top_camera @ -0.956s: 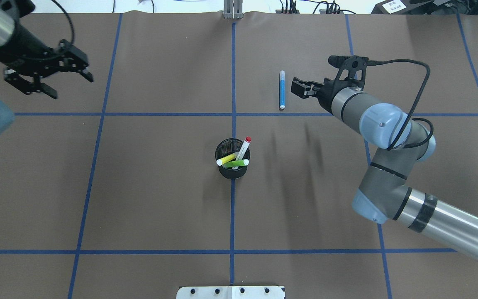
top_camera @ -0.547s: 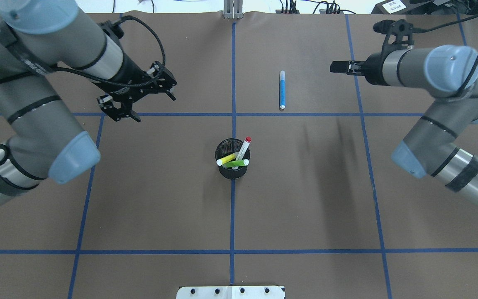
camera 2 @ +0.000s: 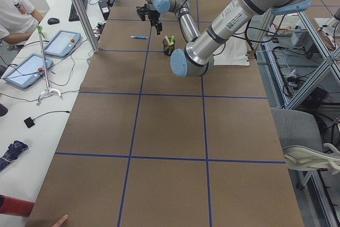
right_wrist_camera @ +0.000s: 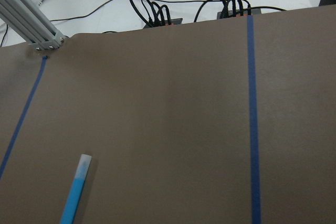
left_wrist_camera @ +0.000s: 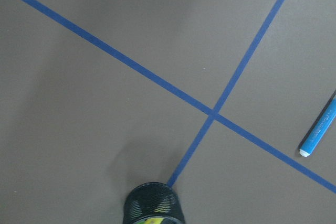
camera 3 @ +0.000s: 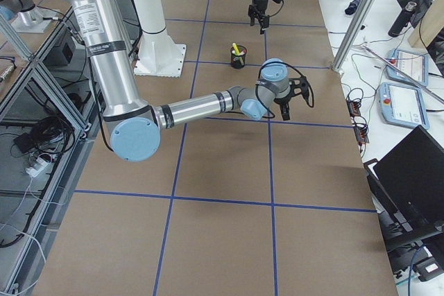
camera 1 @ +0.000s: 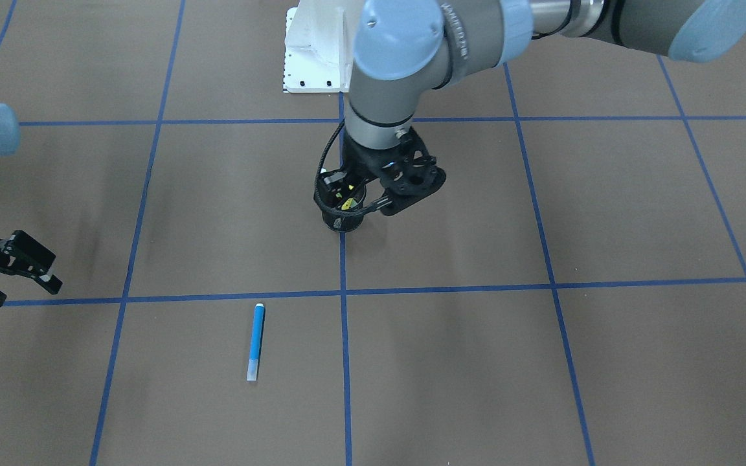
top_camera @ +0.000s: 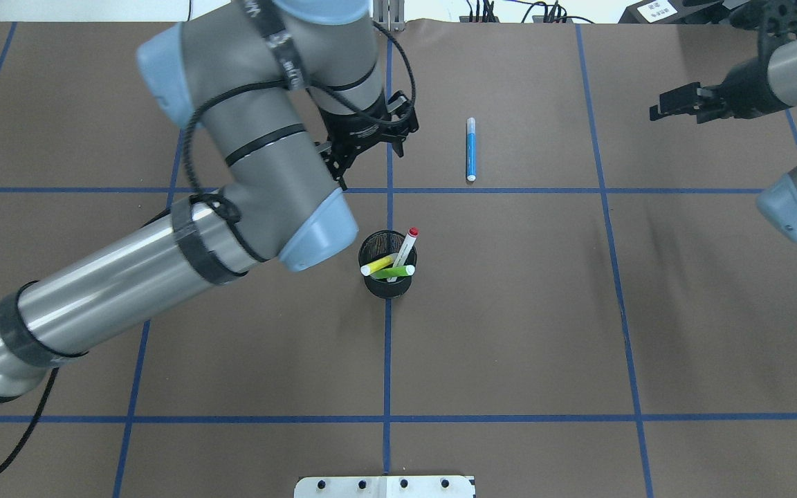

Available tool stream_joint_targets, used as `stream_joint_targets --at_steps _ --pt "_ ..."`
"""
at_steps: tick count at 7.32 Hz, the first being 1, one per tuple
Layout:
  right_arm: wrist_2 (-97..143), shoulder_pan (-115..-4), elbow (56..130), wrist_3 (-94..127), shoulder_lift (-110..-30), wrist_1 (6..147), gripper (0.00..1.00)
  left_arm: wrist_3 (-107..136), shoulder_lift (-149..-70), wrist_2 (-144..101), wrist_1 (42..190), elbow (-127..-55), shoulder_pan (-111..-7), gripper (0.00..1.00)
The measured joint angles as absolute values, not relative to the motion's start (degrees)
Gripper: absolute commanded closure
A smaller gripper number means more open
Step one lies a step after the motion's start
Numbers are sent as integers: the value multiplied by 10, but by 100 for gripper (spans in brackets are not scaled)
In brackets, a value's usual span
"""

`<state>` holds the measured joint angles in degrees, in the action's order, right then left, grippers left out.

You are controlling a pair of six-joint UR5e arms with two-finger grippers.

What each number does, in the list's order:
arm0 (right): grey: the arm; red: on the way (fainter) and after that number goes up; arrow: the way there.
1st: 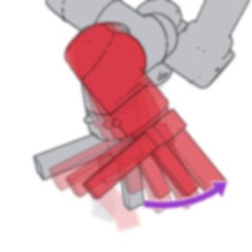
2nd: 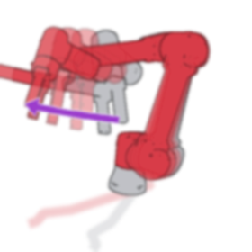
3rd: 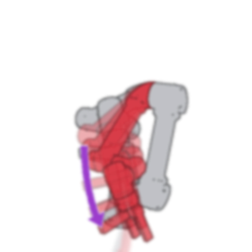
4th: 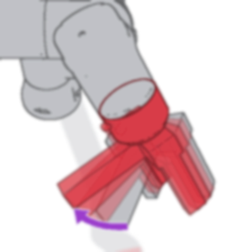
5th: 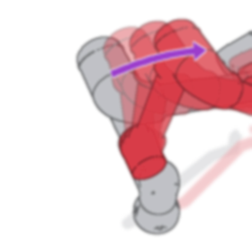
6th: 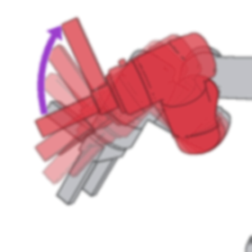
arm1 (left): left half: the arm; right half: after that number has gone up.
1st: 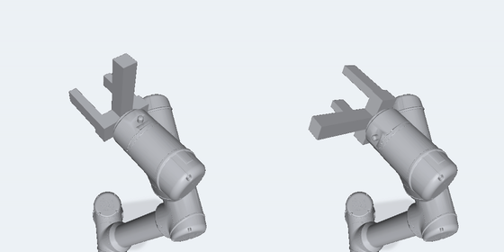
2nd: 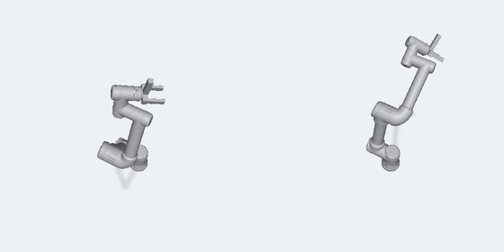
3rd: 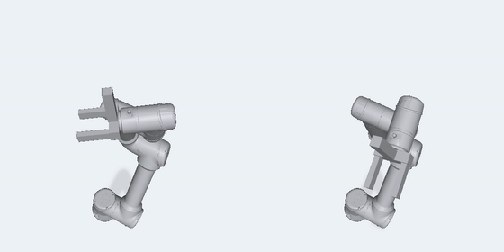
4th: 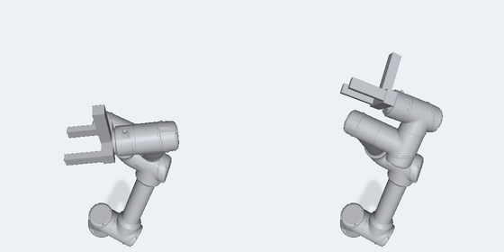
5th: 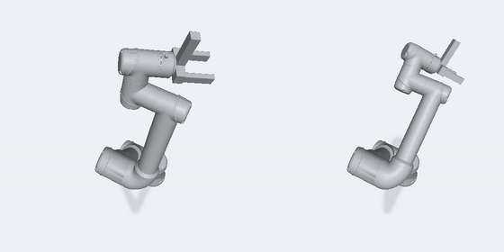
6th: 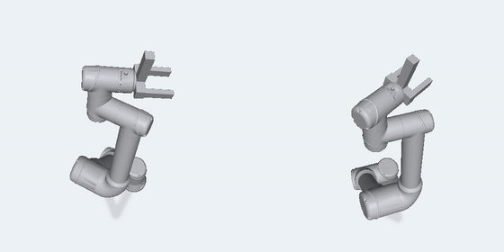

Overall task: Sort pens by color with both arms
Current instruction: 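Move the left gripper over the pen cup while the right arm withdraws, then lower the left gripper into the cup and grasp the red marker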

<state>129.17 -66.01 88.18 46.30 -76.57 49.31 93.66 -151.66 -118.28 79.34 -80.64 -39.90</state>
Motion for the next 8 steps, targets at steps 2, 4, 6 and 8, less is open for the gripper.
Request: stream_joint_targets --at_steps 2,4,6,8 --pt "1355 -691 880 417 -793 496 0 926 -1588 -1171 769 -697 -373 8" --pt "1373 -699 881 409 -805 496 0 879 -1623 -1156 713 -647 -344 11" --pt "1376 -698 880 408 -810 496 0 841 -1637 -1153 666 -628 -331 16" --pt "1376 -695 879 408 -811 496 0 833 -1643 -1151 648 -618 -325 20"
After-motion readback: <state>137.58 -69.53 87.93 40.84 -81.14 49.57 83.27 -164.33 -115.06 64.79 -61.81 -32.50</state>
